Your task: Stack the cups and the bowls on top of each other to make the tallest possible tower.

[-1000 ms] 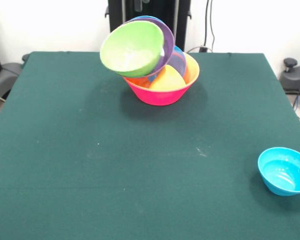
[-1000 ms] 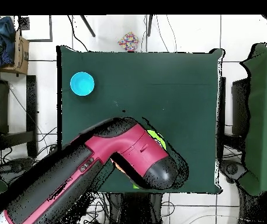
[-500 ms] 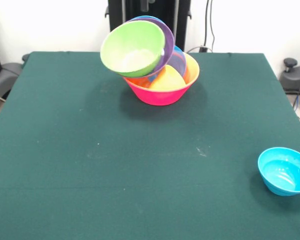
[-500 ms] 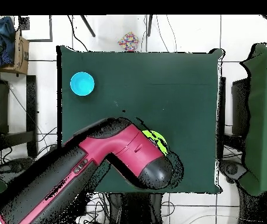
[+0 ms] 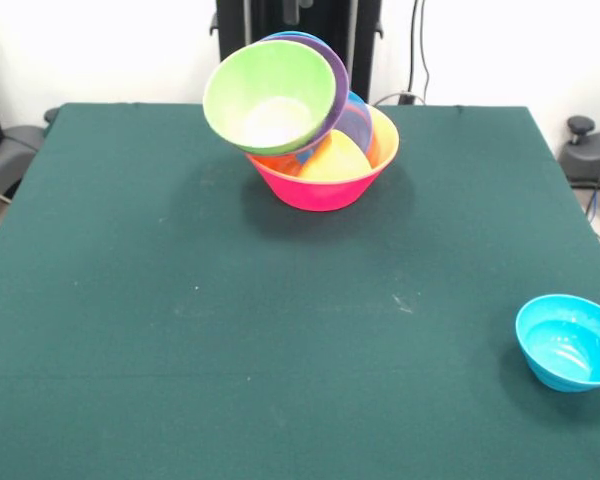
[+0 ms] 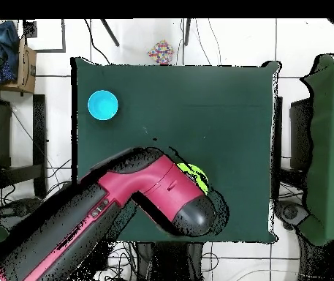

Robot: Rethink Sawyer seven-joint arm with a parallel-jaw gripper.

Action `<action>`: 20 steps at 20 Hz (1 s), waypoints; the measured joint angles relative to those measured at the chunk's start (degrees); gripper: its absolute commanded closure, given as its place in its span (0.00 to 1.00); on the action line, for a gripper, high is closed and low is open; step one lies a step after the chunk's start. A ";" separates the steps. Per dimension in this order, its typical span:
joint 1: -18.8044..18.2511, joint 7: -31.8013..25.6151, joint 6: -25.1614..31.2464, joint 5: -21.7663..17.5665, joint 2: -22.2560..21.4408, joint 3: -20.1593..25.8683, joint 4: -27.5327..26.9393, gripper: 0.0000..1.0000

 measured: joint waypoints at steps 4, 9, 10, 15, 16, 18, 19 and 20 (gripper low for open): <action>-0.01 4.67 0.00 0.14 0.00 -0.04 -1.15 0.00; 0.00 14.74 -0.01 0.26 0.01 -0.38 -4.22 0.00; 0.01 16.22 -0.01 0.27 0.02 -0.45 -4.71 0.00; 0.30 26.34 -0.01 0.42 0.04 -0.96 -8.14 0.00; 0.40 27.81 -0.01 0.44 0.04 -1.02 -8.65 0.00; 0.64 29.99 0.00 0.50 0.04 -1.11 -9.45 0.00; 0.80 30.90 -0.01 0.53 0.04 -1.14 -9.80 0.00; 0.95 31.81 -0.01 0.56 0.05 -1.17 -10.14 0.00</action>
